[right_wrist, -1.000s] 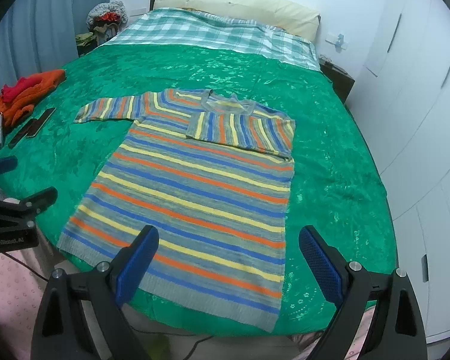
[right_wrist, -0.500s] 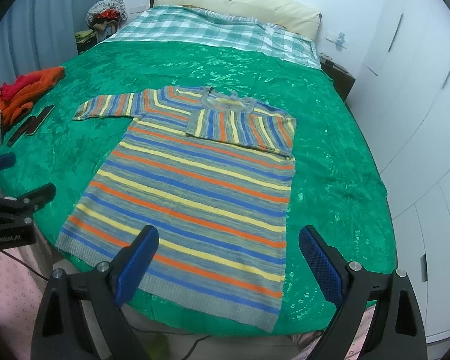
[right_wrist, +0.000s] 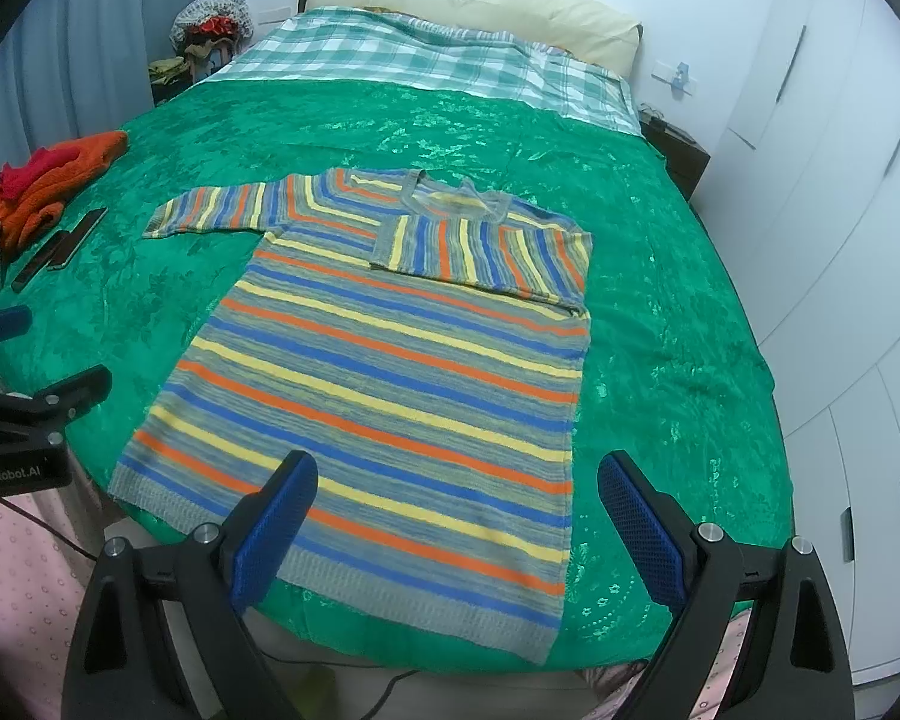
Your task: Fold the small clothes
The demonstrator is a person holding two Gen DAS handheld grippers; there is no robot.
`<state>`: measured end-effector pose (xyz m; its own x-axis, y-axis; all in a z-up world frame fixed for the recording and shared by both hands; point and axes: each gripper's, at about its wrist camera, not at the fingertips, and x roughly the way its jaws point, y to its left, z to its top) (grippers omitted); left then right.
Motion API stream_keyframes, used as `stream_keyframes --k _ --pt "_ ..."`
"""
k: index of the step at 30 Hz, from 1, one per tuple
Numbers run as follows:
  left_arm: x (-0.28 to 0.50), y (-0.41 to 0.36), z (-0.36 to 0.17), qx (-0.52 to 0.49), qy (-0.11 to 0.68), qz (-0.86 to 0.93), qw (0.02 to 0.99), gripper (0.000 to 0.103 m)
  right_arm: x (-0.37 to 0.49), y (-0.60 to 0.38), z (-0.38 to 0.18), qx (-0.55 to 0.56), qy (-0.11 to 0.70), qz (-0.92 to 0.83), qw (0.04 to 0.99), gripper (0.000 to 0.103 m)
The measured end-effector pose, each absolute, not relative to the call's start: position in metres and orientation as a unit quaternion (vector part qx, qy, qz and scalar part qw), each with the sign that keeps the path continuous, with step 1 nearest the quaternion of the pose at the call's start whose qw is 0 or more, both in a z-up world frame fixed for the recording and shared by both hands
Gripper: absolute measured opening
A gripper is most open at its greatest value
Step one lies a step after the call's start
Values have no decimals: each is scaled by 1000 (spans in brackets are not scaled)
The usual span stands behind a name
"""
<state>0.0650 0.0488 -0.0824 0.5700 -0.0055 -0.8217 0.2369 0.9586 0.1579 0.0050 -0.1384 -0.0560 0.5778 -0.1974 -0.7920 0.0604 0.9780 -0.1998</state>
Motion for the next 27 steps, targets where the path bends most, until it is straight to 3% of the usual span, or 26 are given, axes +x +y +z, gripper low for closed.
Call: stream_keyframes --k 27 --pt "66 49 -87 127 460 -71 876 101 7 -141 -62 -72 460 -75 882 94"
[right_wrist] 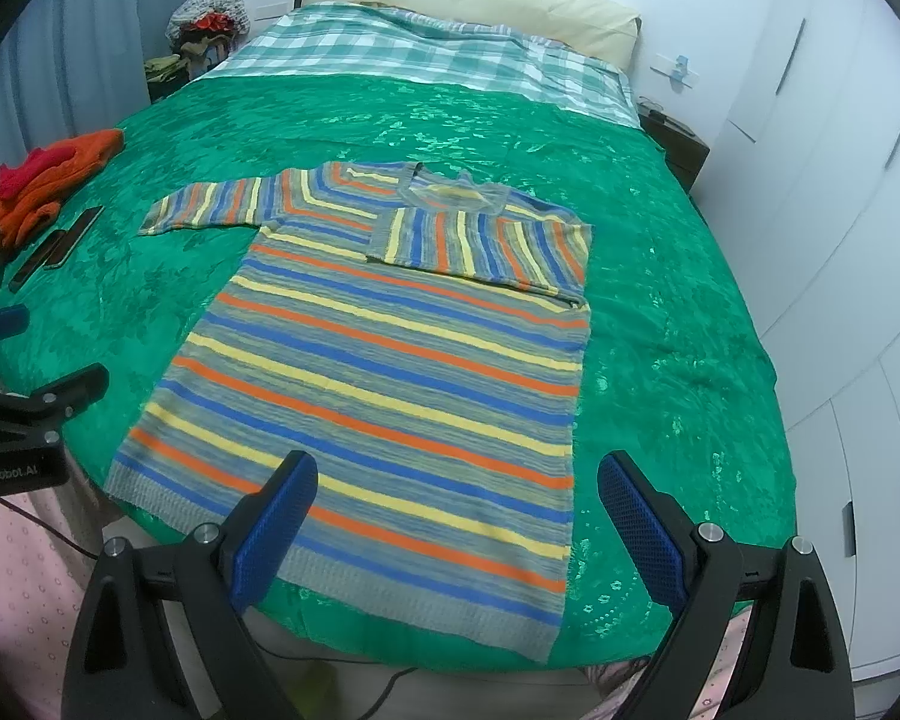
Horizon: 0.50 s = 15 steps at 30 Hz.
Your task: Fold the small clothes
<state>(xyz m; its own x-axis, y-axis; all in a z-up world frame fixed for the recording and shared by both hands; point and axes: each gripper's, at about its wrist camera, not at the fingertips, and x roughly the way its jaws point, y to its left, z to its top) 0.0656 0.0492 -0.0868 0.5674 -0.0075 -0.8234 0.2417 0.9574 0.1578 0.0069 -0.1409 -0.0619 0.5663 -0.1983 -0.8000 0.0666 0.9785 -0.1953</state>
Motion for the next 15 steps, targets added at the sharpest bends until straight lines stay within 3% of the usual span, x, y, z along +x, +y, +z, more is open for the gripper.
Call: stream_keyframes --k 11,15 --pt "67 48 -87 125 461 -73 875 101 7 -143 -63 -70 461 -75 881 94" --pt "88 65 -91 78 478 -100 869 101 7 -142 -63 -69 463 -75 880 94"
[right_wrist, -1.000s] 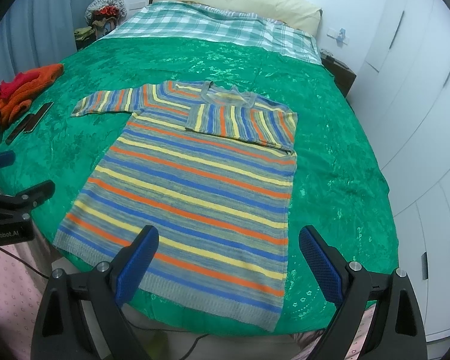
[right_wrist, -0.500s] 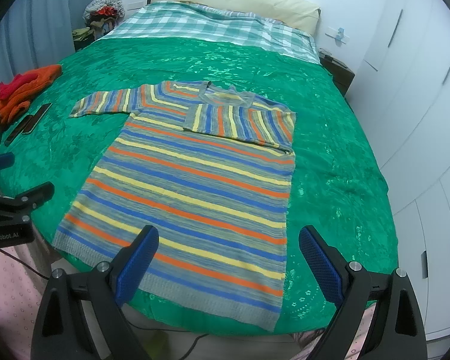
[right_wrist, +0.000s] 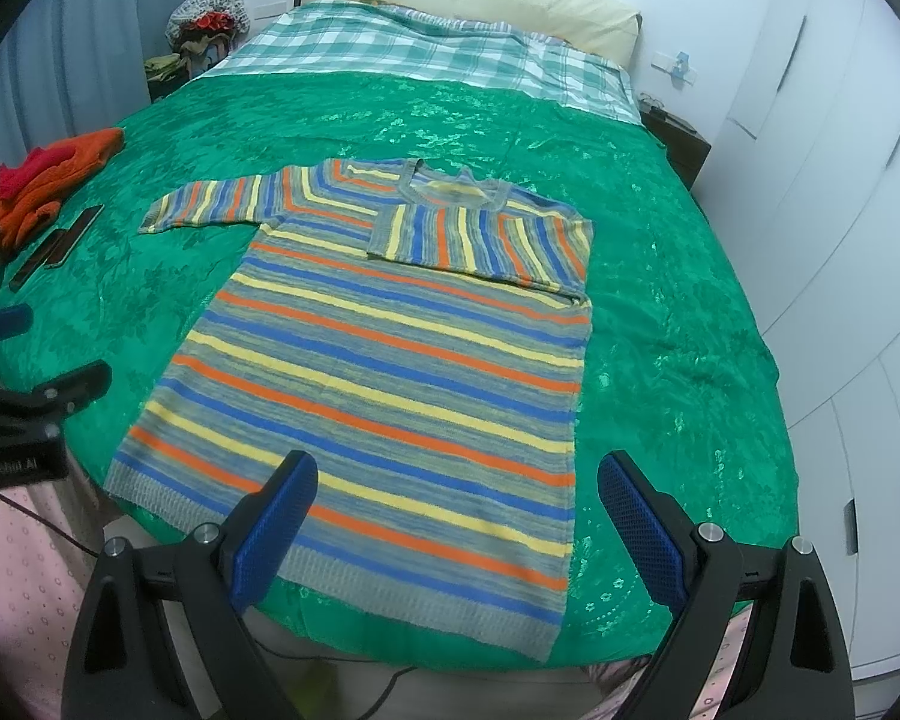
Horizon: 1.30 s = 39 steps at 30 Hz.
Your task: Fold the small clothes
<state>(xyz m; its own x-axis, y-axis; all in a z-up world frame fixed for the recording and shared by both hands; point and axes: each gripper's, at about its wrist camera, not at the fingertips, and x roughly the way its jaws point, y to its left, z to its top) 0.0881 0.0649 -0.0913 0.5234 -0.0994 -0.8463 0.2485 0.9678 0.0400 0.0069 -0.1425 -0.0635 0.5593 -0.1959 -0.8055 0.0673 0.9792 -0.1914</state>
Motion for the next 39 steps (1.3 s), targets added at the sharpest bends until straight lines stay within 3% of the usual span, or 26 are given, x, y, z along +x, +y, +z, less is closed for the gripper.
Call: stream_keyframes --k 8,12,15,16,18,19,21,25,29,34,36,37,38,39 --pt "268 197 -115 -113 456 -43 882 101 12 -146 -72 -60 477 -68 874 94" --pt "362 254 -166 -173 489 38 854 100 18 -151 -79 -56 488 -72 868 94" --pt "389 267 -196 -204 501 63 839 99 23 -155 -85 -55 498 -78 862 94" --pt "395 268 -206 -207 505 66 835 93 25 -157 -88 -55 503 -80 859 94" --pt "404 265 -221 -212 517 53 828 47 29 -160 -95 -53 513 -84 853 94" --pt "405 260 -224 -208 524 41 825 2 30 -162 -98 -51 517 -84 851 94" --pt "403 247 -211 -180 513 35 838 2 33 -165 -104 -47 523 -86 847 94" --pt "392 190 -136 -114 455 -24 883 2 37 -173 -110 -38 523 -88 847 94" --pt "371 84 -61 -63 409 -146 899 2 38 -183 -120 -23 527 -86 845 94" --pt "340 -52 -58 -4 407 -254 877 5 34 -194 -123 -7 524 -88 847 94" --pt "326 -99 -85 32 428 -285 857 33 31 -201 -121 -2 519 -96 850 94" --pt "322 -116 -100 49 451 -303 838 78 30 -204 -121 0 517 -99 850 94" --pt "313 -135 -120 75 473 -318 818 89 29 -208 -121 4 516 -102 850 94" --pt "303 -139 -129 89 470 -322 817 86 28 -215 -122 9 516 -106 850 94"
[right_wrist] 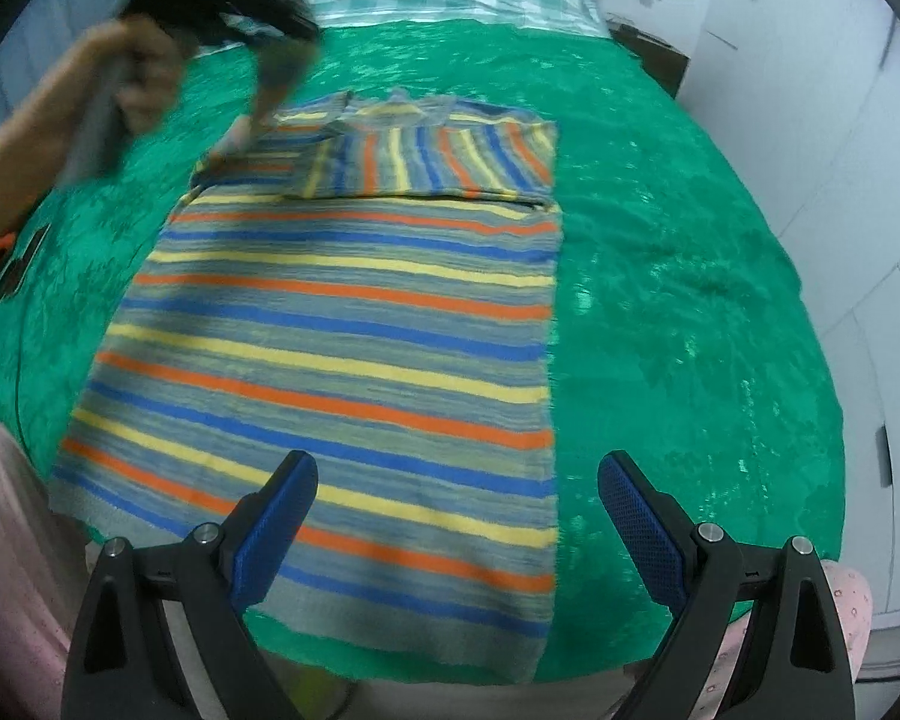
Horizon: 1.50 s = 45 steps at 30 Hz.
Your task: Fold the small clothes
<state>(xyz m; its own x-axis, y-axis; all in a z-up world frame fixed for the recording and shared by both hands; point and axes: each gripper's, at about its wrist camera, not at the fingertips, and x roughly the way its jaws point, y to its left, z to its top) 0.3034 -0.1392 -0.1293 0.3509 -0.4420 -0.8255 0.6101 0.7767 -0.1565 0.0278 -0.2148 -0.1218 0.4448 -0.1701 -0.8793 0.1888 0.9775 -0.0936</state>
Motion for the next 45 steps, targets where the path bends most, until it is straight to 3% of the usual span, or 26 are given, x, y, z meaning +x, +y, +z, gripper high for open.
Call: stream_keyframes --k 3,8,10,12,16,19,23,27,31,35,39,42,45 --pt "293 -120 -135 76 463 -322 822 84 29 -242 -121 33 516 -117 848 94" --pt "346 -54 -130 -1 440 -231 868 85 61 -290 -108 7 489 -146 860 94" --pt "363 -42 -155 37 453 -185 871 83 91 -300 -106 0 482 -130 866 94" --pt "376 -37 -200 97 507 -141 845 74 126 -304 -109 22 477 -89 874 94" --pt "362 -12 -209 87 503 -118 852 90 180 -299 -149 65 482 -14 874 94" --pt "333 5 -186 76 495 -127 856 90 194 -295 -211 56 571 -13 819 94" --pt "249 10 -163 78 477 -189 855 90 167 -281 -202 -6 569 -30 822 94" --pt "152 -10 -187 101 511 -250 816 90 122 -254 -172 17 560 13 828 94" --pt "89 -14 -217 138 544 -202 802 90 72 -216 -192 0 618 17 786 94" --pt "55 -6 -215 153 551 -158 805 92 24 -208 -218 -17 654 -58 754 101" --pt "35 0 -213 173 561 -136 798 92 -1 -213 -225 -1 681 -98 726 102" --pt "20 15 -194 141 559 -141 805 91 -16 -213 -210 -7 676 -121 727 102" --pt "13 29 -170 98 531 -142 830 93 -33 -206 -168 -1 619 -128 775 102"
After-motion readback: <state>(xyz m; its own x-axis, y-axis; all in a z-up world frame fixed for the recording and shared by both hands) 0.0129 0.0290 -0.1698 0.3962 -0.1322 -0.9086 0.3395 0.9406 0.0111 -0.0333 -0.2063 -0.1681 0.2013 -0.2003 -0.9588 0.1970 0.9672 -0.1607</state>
